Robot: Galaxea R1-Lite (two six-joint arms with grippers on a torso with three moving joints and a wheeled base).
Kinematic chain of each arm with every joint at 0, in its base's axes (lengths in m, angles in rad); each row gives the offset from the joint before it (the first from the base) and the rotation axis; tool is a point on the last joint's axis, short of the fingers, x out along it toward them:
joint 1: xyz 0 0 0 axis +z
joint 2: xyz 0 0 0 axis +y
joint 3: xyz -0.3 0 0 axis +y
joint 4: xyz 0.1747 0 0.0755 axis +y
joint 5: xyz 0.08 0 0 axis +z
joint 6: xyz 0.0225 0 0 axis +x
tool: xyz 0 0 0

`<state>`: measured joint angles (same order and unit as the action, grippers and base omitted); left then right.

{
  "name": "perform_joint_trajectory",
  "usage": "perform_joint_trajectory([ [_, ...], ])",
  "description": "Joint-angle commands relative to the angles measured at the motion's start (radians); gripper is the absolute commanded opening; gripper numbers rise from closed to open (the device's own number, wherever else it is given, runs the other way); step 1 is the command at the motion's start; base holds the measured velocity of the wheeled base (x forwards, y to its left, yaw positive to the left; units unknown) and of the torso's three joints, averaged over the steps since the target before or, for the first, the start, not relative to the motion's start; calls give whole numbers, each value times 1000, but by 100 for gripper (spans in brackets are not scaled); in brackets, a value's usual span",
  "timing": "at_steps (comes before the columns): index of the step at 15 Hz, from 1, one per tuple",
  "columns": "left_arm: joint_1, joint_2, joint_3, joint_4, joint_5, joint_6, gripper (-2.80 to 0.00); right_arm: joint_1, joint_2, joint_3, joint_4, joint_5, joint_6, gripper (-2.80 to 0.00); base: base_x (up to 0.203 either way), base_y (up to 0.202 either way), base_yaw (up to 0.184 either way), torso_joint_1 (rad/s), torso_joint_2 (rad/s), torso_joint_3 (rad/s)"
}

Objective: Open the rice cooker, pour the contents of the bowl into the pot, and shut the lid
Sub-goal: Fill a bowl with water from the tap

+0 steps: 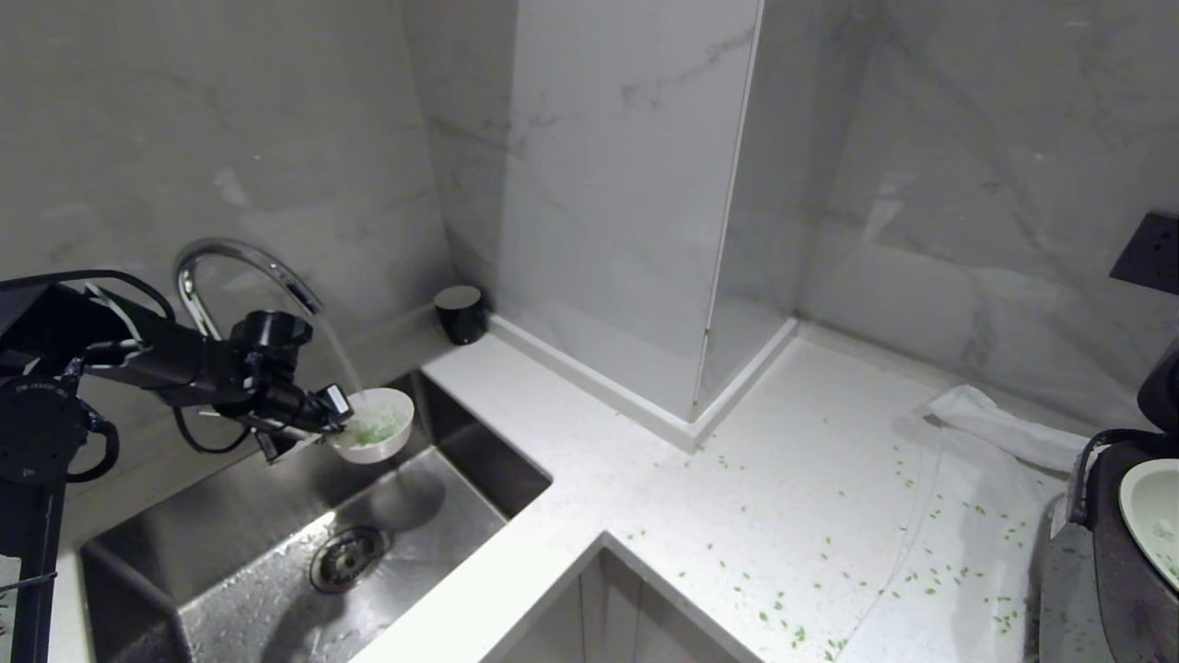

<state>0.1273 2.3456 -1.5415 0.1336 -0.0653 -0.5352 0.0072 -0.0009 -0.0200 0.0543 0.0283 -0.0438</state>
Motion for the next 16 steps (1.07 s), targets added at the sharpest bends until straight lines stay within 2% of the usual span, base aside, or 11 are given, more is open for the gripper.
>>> perform_joint_trajectory([
  [1, -24, -19, 35, 1, -1, -5, -280, 0, -1, 0, 1, 1, -1, -280, 0, 0, 0, 0, 0, 0],
  [8, -149, -88, 114, 1, -1, -44, -280, 0, 0, 0, 1, 1, -1, -280, 0, 0, 0, 0, 0, 0],
  [14, -274, -99, 96, 2, -1, -81, -280, 0, 0, 0, 1, 1, -1, -280, 0, 0, 0, 0, 0, 0],
  [16, -319, -94, 72, 34, 0, -84, -280, 0, -1, 0, 1, 1, -1, -280, 0, 0, 0, 0, 0, 0],
])
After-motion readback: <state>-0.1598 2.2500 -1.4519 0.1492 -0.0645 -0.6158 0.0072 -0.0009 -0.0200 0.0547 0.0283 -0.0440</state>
